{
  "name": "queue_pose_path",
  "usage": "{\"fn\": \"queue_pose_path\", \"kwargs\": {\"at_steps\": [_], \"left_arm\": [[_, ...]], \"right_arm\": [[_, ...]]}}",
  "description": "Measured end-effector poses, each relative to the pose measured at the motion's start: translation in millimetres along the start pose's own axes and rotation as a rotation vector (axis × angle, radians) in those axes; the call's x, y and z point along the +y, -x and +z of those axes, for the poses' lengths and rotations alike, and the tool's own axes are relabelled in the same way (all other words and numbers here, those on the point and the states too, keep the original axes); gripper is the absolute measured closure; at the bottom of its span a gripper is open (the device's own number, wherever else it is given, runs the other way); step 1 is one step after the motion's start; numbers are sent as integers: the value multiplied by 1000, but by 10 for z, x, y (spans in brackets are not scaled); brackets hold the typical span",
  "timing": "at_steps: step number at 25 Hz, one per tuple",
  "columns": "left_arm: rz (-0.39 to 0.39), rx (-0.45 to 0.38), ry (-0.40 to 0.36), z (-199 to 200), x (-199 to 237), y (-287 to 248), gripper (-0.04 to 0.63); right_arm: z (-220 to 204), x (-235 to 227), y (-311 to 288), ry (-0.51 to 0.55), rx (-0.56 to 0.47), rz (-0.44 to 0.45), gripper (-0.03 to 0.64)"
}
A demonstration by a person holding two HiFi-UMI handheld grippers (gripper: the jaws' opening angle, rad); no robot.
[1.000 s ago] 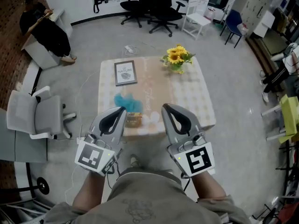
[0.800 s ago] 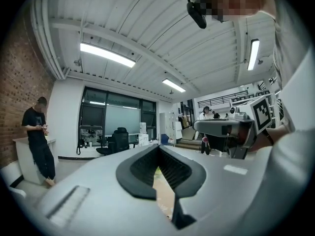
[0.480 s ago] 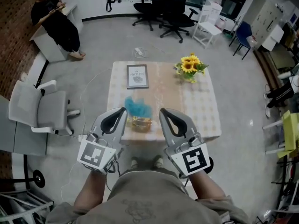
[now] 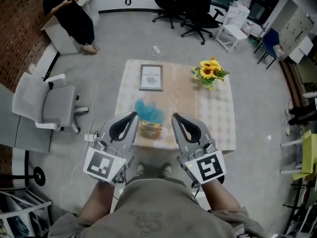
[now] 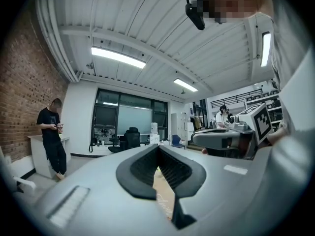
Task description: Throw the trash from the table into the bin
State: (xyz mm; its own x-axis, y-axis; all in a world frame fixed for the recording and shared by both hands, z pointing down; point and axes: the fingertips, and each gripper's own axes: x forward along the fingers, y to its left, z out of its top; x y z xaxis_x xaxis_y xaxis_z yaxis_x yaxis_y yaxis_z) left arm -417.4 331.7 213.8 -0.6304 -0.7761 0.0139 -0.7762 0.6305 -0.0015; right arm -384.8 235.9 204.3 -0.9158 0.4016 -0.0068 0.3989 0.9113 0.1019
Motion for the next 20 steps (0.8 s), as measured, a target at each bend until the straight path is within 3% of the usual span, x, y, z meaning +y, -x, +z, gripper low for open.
{"fn": "queue_pose_path", "kwargs": {"at_steps": [10,20], "left_arm": [[27,21,16,-27,76,-81,589],[43,88,56,-425,431,-371,589]], "right_arm": [[-72,-86,-111,-26,22,16,614],[-427,-168,-688,-43,110,46,614]]}}
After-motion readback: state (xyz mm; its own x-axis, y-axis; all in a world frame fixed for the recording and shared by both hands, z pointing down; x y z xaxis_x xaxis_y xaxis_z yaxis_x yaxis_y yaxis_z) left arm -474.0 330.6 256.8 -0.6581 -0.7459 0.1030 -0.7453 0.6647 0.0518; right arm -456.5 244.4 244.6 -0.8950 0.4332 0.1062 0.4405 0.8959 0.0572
